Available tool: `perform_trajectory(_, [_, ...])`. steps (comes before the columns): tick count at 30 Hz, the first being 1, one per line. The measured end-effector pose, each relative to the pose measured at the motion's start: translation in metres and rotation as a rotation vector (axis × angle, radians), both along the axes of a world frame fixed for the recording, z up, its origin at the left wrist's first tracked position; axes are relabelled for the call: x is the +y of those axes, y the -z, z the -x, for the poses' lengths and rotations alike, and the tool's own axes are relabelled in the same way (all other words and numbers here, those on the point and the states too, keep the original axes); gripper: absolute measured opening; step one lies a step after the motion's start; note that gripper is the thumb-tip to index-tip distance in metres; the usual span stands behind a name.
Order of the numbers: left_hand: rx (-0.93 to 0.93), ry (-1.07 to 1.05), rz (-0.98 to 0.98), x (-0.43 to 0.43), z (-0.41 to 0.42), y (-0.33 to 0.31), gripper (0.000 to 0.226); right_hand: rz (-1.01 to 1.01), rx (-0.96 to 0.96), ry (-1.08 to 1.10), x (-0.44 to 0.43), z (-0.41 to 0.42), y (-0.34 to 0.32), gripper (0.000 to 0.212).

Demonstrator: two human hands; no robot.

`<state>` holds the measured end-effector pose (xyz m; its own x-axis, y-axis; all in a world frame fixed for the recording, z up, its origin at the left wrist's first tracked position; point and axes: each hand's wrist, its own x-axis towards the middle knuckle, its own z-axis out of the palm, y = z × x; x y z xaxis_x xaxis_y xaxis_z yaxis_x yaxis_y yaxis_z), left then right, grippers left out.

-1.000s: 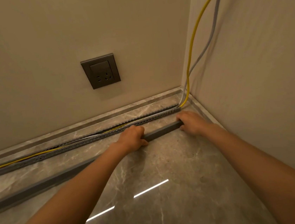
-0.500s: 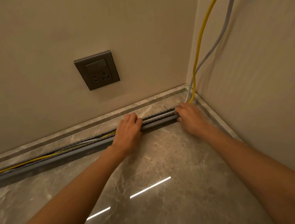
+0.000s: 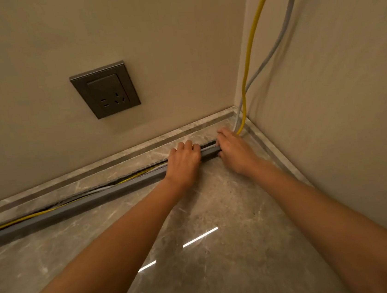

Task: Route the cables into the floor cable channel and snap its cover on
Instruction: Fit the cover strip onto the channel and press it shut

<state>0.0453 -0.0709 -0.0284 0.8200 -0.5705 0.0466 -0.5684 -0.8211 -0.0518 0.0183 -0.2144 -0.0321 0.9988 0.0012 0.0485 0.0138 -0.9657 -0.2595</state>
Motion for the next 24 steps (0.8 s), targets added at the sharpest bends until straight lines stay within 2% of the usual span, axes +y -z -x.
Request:
perform_trajectory(3, [-0.030, 0.031, -0.085, -0.006, 0.002, -0.006, 0.027, 0.035, -0.005, -0.013, 0.000, -0.001, -0.003, 0.026])
perform_trajectory(8, [-0.054, 0.102, -0.169, -0.008, 0.003, -0.011, 0.025, -0.015, 0.001, -0.018, -0.003, -0.001, -0.010, 0.023])
perform_trajectory(13, [-0.067, 0.141, -0.163, -0.005, 0.007, -0.010, 0.023, 0.014, 0.042, -0.076, -0.010, 0.000, -0.010, 0.037])
perform_trajectory(18, [-0.092, 0.145, -0.140, -0.002, 0.011, -0.007, 0.023, 0.116, 0.077, -0.135, -0.015, 0.000, -0.012, 0.037])
perform_trajectory(24, [-0.039, 0.125, -0.159, -0.009, 0.015, -0.010, 0.025, 0.185, 0.089, -0.177, -0.021, 0.006, -0.014, 0.042])
